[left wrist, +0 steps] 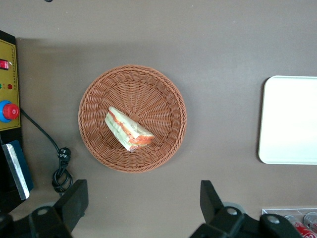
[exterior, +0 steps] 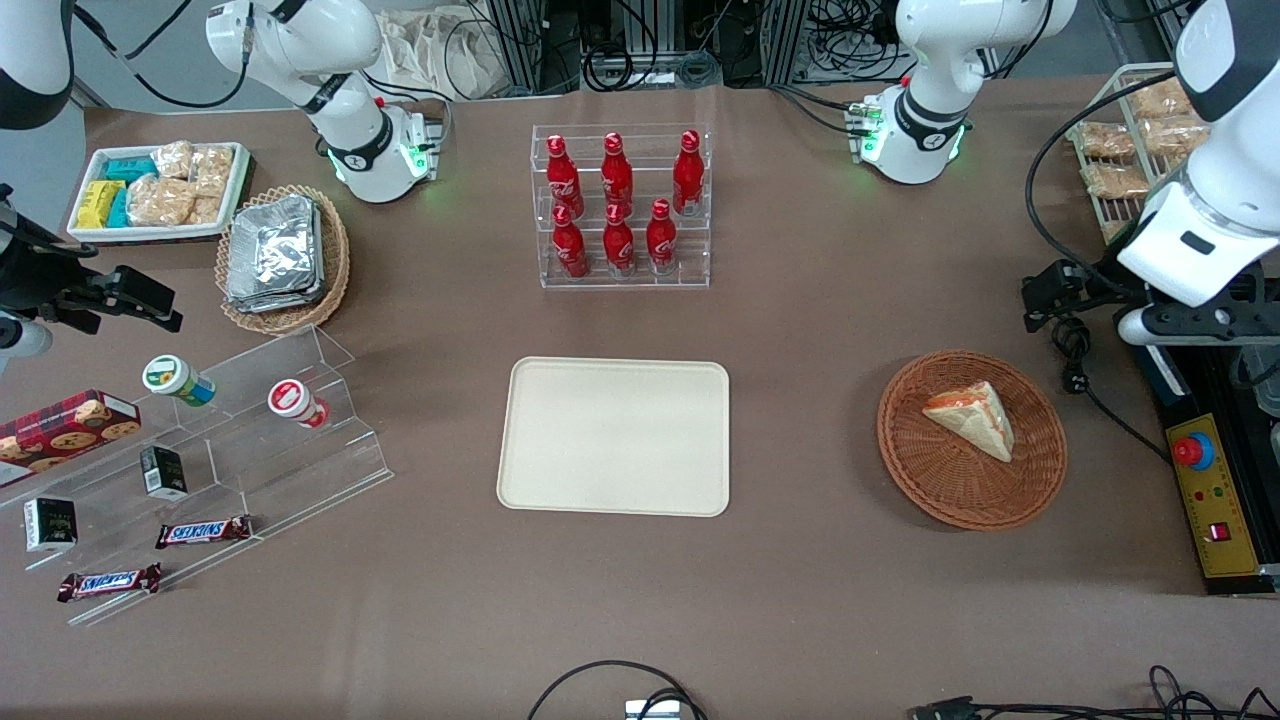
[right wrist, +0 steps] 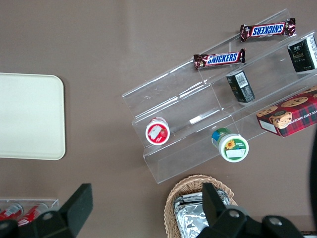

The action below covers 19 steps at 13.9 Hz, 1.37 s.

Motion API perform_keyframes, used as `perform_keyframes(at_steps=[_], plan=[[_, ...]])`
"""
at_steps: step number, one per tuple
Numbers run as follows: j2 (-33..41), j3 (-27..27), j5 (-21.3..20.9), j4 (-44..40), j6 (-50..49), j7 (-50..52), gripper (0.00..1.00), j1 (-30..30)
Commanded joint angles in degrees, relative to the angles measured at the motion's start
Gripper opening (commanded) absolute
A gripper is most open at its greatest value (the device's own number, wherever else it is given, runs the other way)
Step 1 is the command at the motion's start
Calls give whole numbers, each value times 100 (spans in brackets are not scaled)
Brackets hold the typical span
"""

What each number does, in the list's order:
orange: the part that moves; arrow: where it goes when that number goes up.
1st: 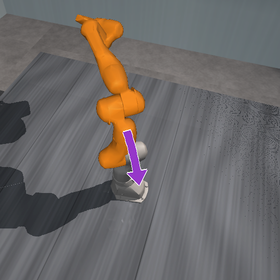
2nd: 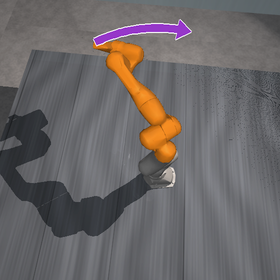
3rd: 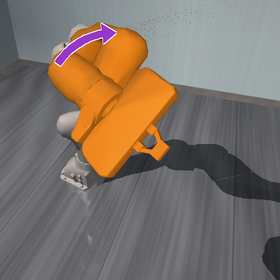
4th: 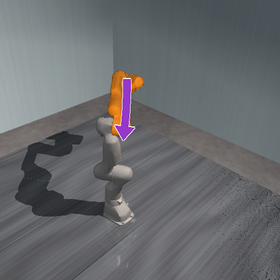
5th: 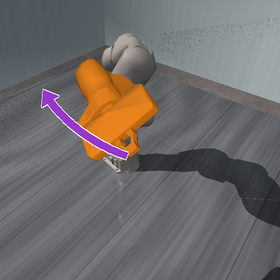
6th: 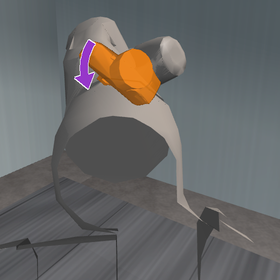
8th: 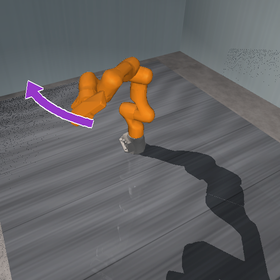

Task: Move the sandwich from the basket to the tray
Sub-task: 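Move the left gripper over the sandwich in the wicker basket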

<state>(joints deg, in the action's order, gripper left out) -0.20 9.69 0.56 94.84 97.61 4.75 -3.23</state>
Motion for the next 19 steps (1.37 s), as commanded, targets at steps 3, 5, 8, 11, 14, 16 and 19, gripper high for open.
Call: perform_keyframes(at_steps=[3,5,8,11,14,16,19], plan=[[-85,-37,-65,-185,-225,-150,100,7],[-94,-64,-65,-167,-234,59,100,-19],[-164,-178,-39,200,-104,1096,100,-55],[-199,-424,-21,762,335,2208,100,-46],[-164,-451,-74,1597,1223,2924,100,-46],[-234,-451,-83,2150,1880,3294,100,-46],[-488,-451,-83,2864,3067,3681,100,-46]])
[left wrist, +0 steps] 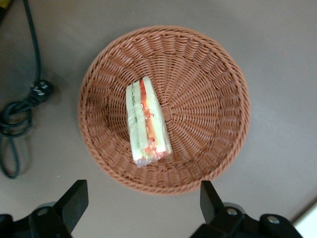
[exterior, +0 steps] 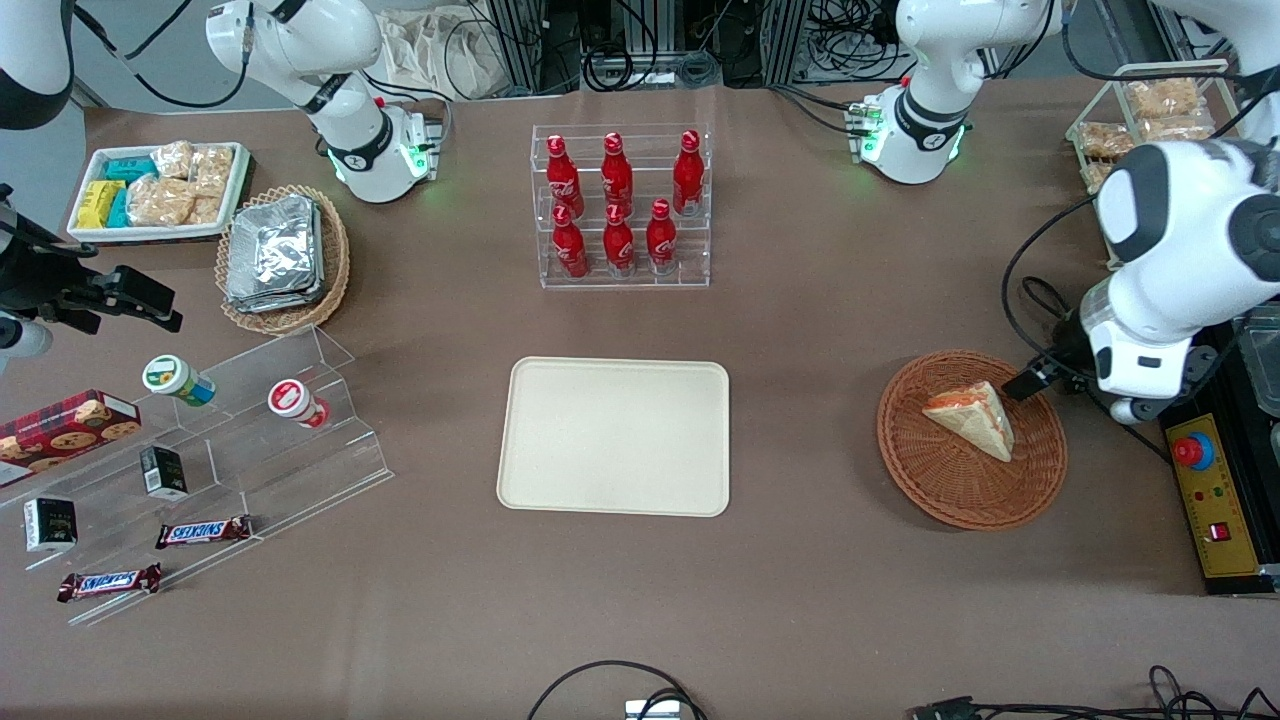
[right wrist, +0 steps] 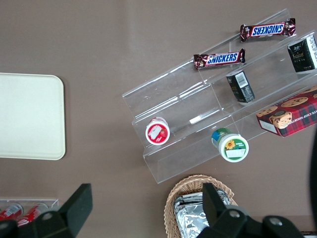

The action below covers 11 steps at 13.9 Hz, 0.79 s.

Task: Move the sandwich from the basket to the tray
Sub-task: 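Move the left gripper over the sandwich in the wicker basket, then lower the open left gripper around the wrapped sandwich and close it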

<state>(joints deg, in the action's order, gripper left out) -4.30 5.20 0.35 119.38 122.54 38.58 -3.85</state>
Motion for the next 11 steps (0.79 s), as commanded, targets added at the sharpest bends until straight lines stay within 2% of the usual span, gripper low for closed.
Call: perform_keyframes(at_steps=[1,10,11], plan=[[-254,-11,-52,506,848,361,100,15],[-1064,-11,-52,586,1843,598,100,15],[-1090,-11,-52,604,1878,598,91,15]])
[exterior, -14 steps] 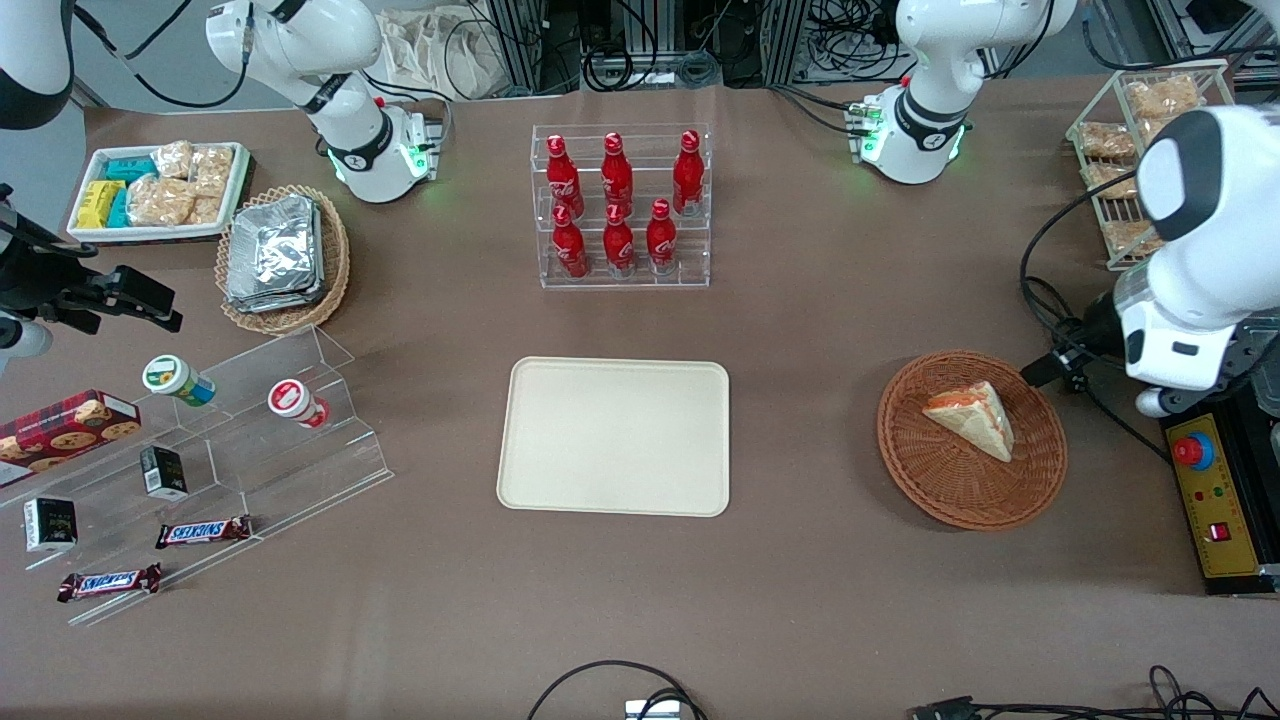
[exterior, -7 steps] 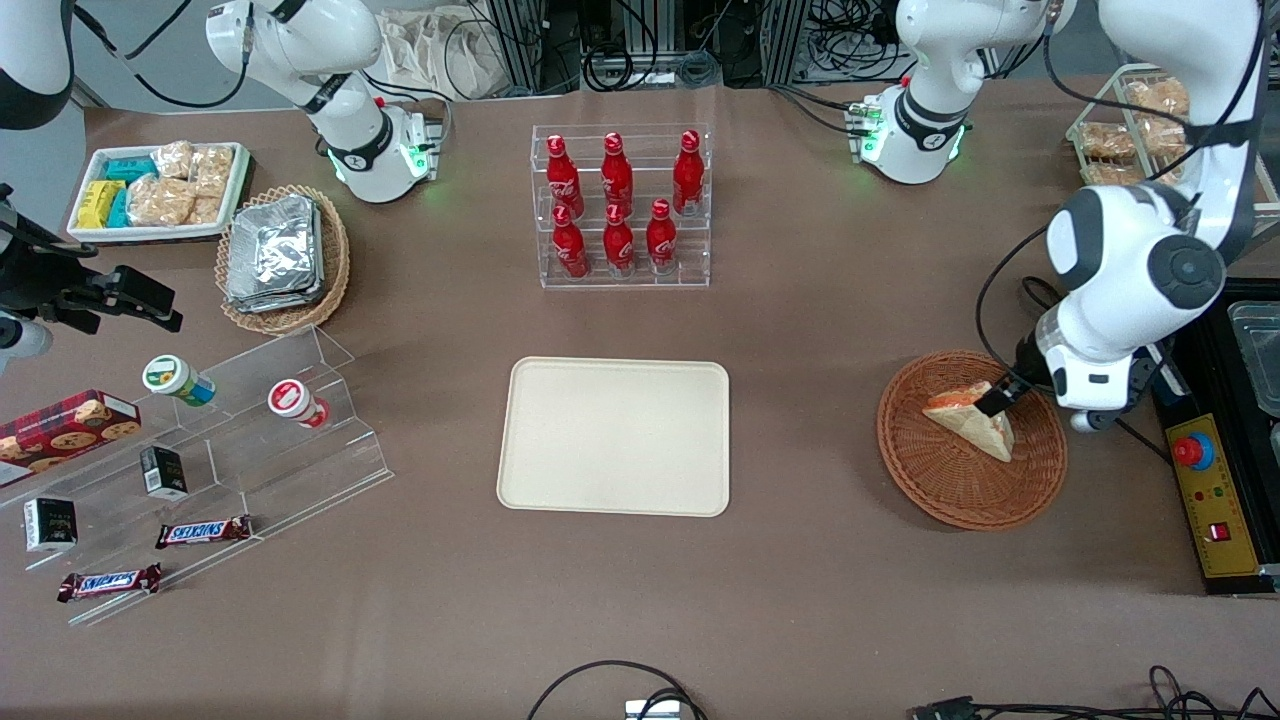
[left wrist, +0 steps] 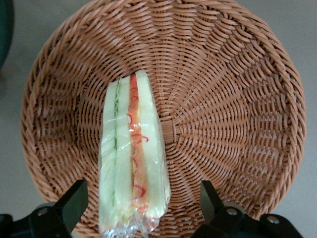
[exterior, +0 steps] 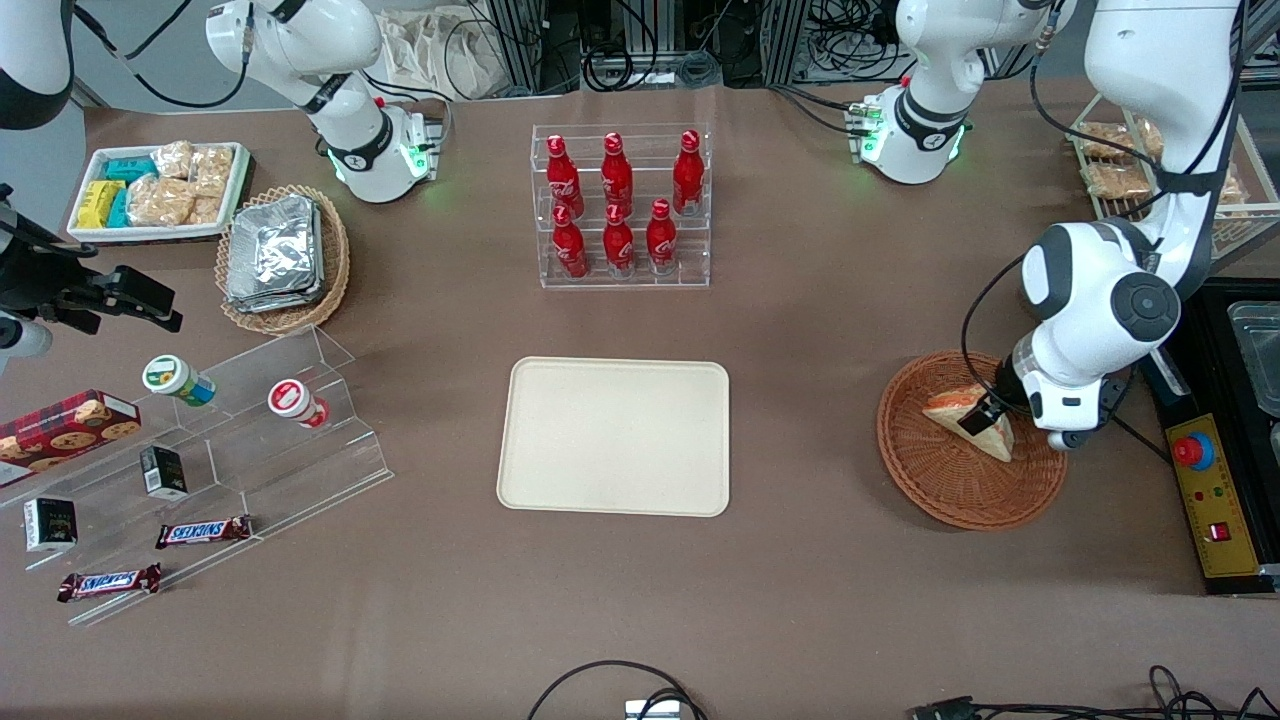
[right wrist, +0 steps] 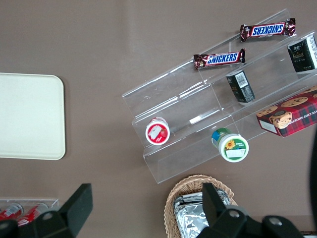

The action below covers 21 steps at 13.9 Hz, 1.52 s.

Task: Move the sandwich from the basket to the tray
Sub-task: 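Lower the open left gripper around the wrapped sandwich and close it, then lift the sandwich out of the basket with the left gripper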

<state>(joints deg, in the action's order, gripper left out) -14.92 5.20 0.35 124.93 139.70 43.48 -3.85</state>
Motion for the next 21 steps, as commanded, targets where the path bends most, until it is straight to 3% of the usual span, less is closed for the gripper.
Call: perform_keyframes(at_steps=[1,4,5,6,10,14,17,21], plan=[[-46,-10,-52,40,171,117,81,16],[-64,-1,-52,58,224,196,23,16],[-73,-1,-52,58,224,196,8,16],[-64,-10,-61,58,224,196,0,16],[286,-1,-96,41,-117,73,0,16],[858,182,-500,-826,-1995,-111,0,68],[894,893,-553,-2039,-3472,-190,0,25],[885,1860,-623,-2815,-4039,-1189,0,25]])
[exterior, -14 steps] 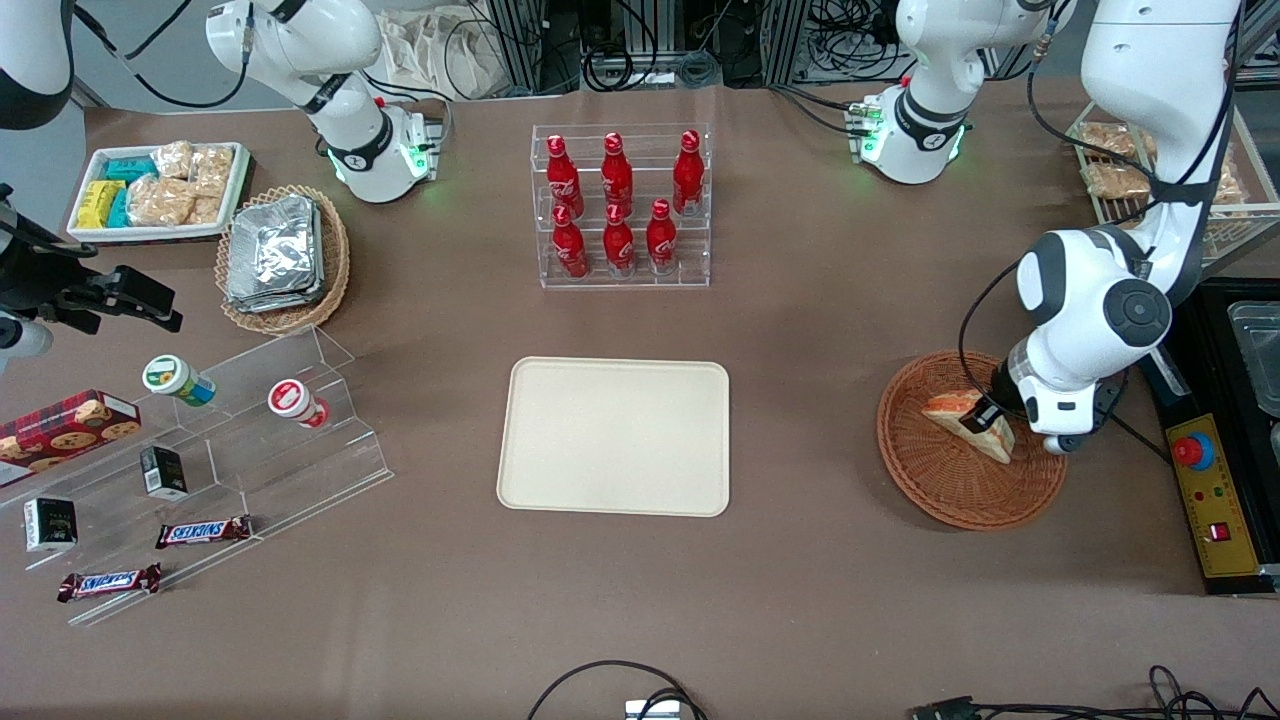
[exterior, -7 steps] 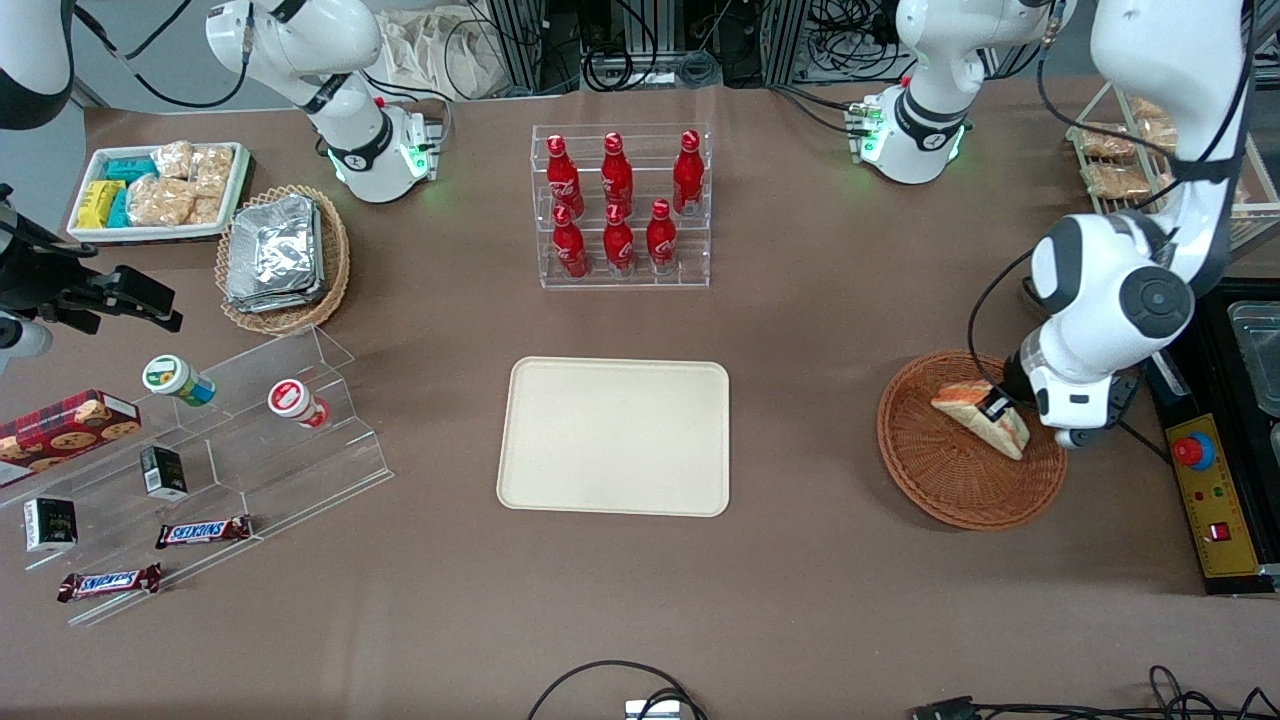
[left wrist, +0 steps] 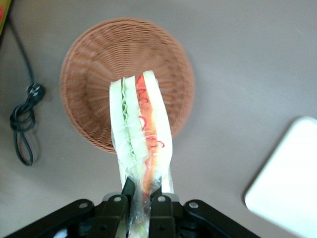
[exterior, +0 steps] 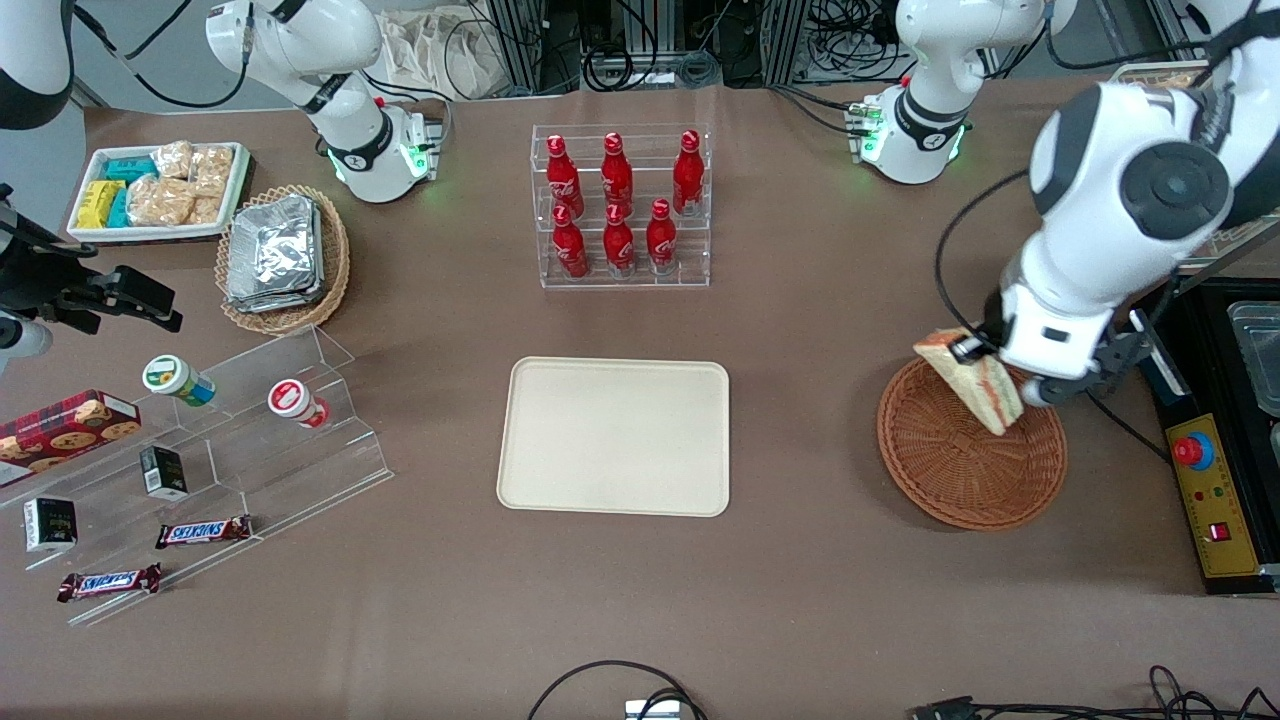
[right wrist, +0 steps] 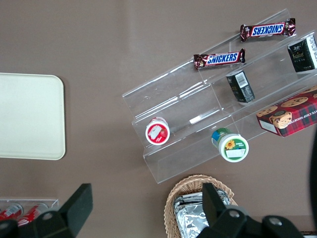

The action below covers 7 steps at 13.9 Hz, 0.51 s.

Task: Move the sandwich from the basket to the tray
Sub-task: 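Lift the sandwich out of the basket with the left gripper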

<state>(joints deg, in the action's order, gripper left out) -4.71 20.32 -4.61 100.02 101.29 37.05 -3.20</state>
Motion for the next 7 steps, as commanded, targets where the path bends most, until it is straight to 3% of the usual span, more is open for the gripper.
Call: perform_keyframes(at_steps=[1,7], plan=[[-161,568,-119,-378,-189,-863,0,-32],[-933,1290,57,-791,100,-1244,0,240]])
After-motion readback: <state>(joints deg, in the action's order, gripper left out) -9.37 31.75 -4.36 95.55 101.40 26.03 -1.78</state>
